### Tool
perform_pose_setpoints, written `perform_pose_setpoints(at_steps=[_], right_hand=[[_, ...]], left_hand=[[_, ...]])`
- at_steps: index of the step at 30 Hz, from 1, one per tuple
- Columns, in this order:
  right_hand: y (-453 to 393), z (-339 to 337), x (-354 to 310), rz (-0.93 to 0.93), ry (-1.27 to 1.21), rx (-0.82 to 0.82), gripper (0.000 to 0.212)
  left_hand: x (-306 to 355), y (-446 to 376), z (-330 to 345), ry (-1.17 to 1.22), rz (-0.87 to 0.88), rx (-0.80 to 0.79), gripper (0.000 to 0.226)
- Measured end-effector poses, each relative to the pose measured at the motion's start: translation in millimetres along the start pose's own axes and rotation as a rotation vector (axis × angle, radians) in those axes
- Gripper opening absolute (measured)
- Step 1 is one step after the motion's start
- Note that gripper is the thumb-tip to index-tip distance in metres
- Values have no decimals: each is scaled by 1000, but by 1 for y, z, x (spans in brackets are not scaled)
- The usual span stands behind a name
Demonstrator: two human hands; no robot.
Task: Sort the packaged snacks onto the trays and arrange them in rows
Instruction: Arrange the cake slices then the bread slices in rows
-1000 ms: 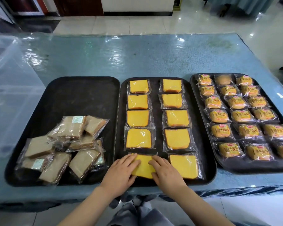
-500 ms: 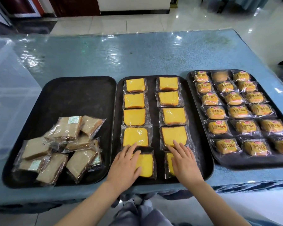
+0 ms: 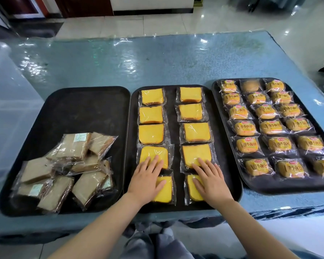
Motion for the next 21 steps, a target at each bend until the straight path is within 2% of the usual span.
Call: perform_pose_setpoints(at_steps=[4,6,10,14,21], right_hand=[[-2,-14,-8,42,-8,27,59],[-5,-22,-17,59,-82,45,53],[-19,-33,-54,20,-196,60,56],[-46,-43,-112,-56,-269,57,52],[-93,-55,-232,-92,-393,82,47]], left_hand=[[2,2,-3,62,-6,-11,73],[-3,6,-9,103,-3,22,72],[-28,16,-30,186,-3,116,64],[-79,28,-56,258,-8,221,54],[-201,53,-89,348,-27,273,51]])
Point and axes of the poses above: each hand's wrist, its own y-axis away from the middle knuckle, its own z-axis out of the palm, x = y × z, the point moved 8 cm from there along -y, towards the middle knuckle, and after that the axes turned 4 degrees about -z, right-handed, at the moved point
